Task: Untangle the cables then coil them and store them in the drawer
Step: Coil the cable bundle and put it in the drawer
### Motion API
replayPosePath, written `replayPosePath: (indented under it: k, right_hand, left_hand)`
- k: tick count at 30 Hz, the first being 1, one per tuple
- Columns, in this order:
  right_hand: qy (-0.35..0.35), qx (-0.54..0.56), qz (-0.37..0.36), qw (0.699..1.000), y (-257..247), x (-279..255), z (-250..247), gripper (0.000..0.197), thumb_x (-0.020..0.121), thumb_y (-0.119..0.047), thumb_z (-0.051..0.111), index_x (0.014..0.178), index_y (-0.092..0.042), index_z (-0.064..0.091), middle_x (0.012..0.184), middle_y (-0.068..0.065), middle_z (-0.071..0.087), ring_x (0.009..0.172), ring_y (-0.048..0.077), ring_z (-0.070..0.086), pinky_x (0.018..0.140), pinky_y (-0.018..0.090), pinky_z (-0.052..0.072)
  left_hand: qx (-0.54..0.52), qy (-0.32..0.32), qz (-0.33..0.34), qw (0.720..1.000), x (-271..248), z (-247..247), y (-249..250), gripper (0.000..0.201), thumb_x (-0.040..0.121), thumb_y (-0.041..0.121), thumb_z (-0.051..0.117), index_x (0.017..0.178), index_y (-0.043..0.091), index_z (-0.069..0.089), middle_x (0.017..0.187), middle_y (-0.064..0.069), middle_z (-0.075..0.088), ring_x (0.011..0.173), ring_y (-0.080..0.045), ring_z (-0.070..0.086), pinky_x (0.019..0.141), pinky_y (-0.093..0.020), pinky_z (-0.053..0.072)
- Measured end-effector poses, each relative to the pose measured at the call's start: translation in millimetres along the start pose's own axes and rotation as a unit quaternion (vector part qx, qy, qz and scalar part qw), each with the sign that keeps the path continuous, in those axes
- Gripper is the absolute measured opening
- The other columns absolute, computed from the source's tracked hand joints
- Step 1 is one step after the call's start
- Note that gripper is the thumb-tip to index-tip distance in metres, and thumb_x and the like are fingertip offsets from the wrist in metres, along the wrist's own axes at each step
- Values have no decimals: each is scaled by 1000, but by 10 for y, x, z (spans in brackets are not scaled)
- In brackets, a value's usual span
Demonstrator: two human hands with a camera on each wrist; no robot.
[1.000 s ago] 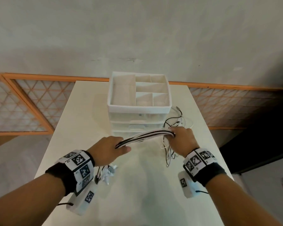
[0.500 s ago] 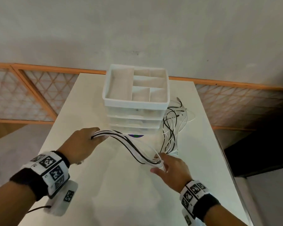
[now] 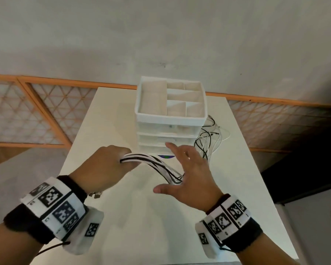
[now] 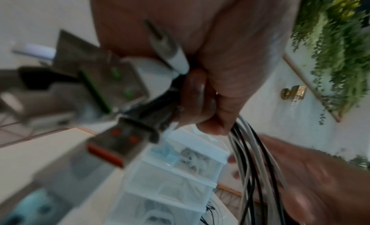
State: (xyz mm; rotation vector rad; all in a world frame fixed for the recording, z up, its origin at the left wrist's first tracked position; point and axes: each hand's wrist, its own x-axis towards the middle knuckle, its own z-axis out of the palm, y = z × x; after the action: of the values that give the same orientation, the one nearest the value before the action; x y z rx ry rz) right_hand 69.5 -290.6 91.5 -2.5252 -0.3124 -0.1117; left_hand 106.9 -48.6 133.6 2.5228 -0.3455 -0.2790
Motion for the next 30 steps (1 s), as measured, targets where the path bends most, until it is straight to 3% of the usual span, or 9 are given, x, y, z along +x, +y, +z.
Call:
replayPosePath:
  k: [3,7,10,12,16,22,25,27,30]
  right_hand:
    - [-70,79,-22,994,-457,118,296,89,70,-59,77,145,-46,32,110,-10,69,105,12,63,94,34,50]
    - [-6,117,18,993,-663,104,614,20,81,-22,68,99,-28,74,77,-8,74,69,12,66,69,30,52]
    - [5,101,76,992,-690,-36,747,20,78,-12,71,90,-28,75,58,-15,62,55,7,56,60,23,46]
    - [-24,62,88,994,-701,-141,854,23,79,-22,69,98,-34,72,68,-12,69,64,10,64,66,30,54]
    - [-142,-29,47,988,-913,-225,949,58,83,-35,64,136,-47,44,93,-3,74,86,24,68,80,36,57]
    - [-56,138,84,985,-902,-245,866,34,79,-5,68,102,-28,76,58,-15,60,54,3,56,59,15,44]
    - [-12,230,113,967,-767,-297,755,32,82,3,66,95,-23,78,63,-17,66,49,1,55,51,10,39]
    - [-6,248,97,964,-723,-324,696,29,85,1,67,102,-21,78,72,-19,69,52,-2,58,52,7,39]
    - [-24,251,59,966,-702,-375,629,38,86,-14,74,122,-25,70,98,-16,75,71,-5,66,67,10,49]
  left_hand:
    - [-26,-19,38,999,-144,74,-49,35,93,35,62,61,25,52,55,6,53,50,-6,50,50,-19,36]
    - [-65,-80,55,993,-372,125,-379,29,96,29,61,69,20,54,57,4,56,41,-5,50,45,-16,37]
    - [-79,-151,6,985,-544,235,-697,21,98,31,56,81,20,60,72,2,69,52,-9,58,53,-24,49]
    - [-55,-169,1,984,-621,337,-812,23,100,32,50,83,19,58,72,4,64,63,-14,57,64,-28,45]
    - [15,-202,26,979,-715,420,-758,32,104,32,41,72,31,40,66,8,50,57,-12,47,61,-30,37]
    - [-117,-132,-3,984,-750,171,-683,17,84,39,74,87,25,66,71,8,65,60,-5,56,58,-18,43]
    - [-422,-133,-78,893,-796,207,-599,43,72,45,84,100,16,71,80,-2,69,74,-17,68,70,-33,58]
    - [-536,-98,-114,830,-781,288,-468,54,73,56,79,102,10,70,80,-7,64,70,-24,65,61,-36,58]
    - [-541,-42,-134,829,-713,382,-263,62,82,66,55,97,6,65,71,-6,59,56,-19,54,44,-26,42]
